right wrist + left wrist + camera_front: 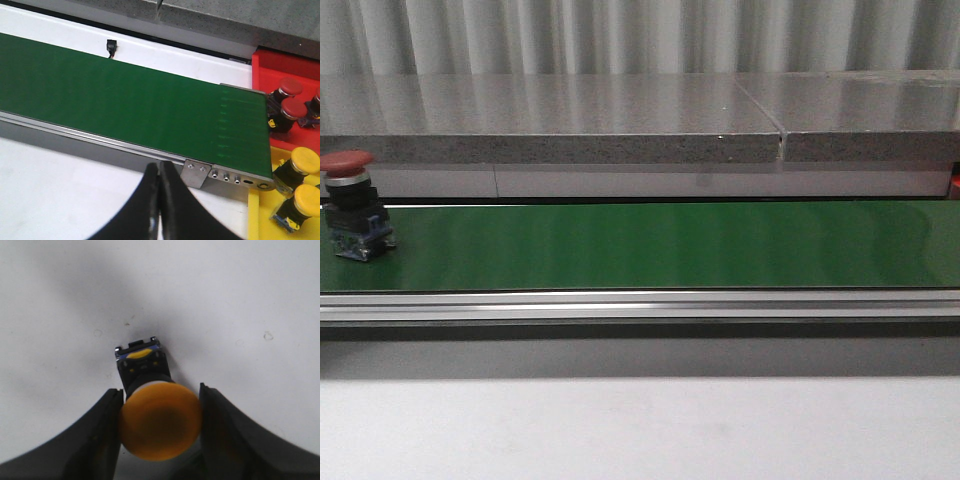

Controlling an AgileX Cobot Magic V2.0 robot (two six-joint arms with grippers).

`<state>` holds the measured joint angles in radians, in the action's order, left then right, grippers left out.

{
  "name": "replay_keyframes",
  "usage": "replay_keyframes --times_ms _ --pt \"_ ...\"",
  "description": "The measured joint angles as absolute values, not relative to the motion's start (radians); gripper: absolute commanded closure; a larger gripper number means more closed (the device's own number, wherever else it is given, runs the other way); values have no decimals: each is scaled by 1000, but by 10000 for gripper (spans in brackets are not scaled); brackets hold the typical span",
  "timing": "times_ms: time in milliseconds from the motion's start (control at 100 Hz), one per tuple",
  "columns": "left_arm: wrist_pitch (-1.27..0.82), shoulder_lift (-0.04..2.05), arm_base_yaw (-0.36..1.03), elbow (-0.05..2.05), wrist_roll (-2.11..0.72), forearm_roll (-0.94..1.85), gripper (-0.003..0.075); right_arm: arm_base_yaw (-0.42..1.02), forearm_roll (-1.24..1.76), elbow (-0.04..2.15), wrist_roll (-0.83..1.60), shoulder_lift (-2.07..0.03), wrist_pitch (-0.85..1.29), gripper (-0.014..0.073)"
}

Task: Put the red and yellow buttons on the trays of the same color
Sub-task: 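Grasp a yellow-capped button with the left gripper and lift it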

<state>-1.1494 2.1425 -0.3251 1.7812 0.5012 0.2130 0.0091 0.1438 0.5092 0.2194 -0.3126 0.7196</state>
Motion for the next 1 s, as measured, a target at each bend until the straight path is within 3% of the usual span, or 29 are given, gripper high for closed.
replay_keyframes --times_ms 570,1000 --pt "-1233 1917 -327 1759 118 206 482 9 144 509 219 -313 720 662" --pt "-1239 1681 -276 1509 14 209 482 9 144 509 219 -313 720 662"
